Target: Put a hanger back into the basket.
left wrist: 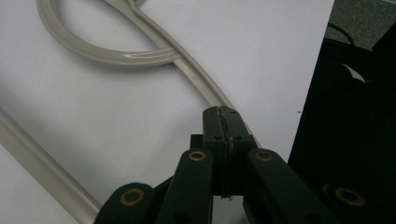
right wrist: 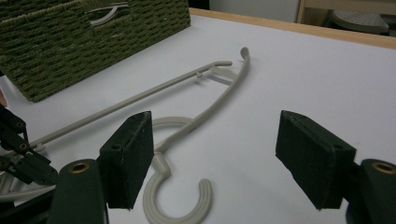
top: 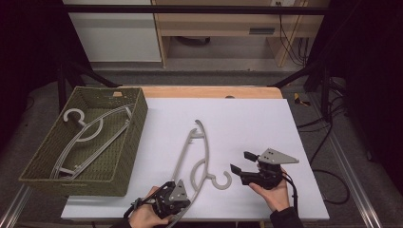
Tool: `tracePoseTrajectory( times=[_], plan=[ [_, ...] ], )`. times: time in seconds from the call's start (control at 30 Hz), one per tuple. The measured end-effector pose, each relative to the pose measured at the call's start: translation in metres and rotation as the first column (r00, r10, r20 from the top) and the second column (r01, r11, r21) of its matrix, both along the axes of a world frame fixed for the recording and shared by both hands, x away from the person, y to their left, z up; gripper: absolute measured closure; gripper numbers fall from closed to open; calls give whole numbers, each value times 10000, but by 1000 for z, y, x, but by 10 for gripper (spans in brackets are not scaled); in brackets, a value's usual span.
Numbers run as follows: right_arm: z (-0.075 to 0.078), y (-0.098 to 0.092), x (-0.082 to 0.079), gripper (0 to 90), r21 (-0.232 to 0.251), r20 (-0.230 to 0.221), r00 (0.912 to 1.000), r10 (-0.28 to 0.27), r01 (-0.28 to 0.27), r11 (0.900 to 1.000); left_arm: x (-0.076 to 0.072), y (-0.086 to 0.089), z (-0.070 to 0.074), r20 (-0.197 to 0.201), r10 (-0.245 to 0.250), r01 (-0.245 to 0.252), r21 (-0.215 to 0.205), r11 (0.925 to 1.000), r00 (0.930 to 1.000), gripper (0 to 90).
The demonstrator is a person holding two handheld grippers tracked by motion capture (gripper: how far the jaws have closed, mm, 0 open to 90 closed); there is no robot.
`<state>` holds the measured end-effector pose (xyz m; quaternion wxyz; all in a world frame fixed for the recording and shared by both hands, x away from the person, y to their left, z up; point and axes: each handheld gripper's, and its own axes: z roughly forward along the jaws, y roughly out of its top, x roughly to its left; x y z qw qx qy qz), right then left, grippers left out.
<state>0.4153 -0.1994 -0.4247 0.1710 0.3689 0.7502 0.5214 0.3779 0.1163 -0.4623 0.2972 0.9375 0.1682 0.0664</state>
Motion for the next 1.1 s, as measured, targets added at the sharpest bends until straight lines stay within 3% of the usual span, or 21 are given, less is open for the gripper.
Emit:
tracePoseTrajectory(
  times=[0.17,0.3,0.53,0.7,0.8,0.9,0.97,1.1],
  plan=[
    [-8,-10,-6,265,-175,-202,9997,-144,141,9997,0,-13,-1,32,27,-27,-49,10000,10000,900],
    [-12,-8,-6,260,-172,-357,9993,-121,114,9998,-1,-33,-2,166,52,-50,-124,9999,9998,900],
    [-11,-5,-7,258,-259,-401,9992,-53,42,9997,9,-66,-5,121,260,-255,-395,9989,9996,900],
    [-12,-5,-6,267,-292,-568,9980,-284,268,9992,15,-76,-5,142,350,-343,-453,9984,9993,900],
    [-13,-4,-7,274,-428,-649,9976,-248,221,9988,16,-64,0,191,451,-438,-639,9970,9988,900],
    [-14,0,-9,283,-528,-810,9965,-215,173,9985,16,-38,12,431,867,-824,-928,9923,9953,900],
    [-16,4,-11,283,-722,-903,9958,-149,84,9974,16,-15,21,534,1351,-1265,-1406,9820,9894,900],
    [-20,19,-13,285,-970,-1301,9915,-74,-53,9953,20,31,42,844,2467,-2227,-2255,9485,9654,864]
  ],
)
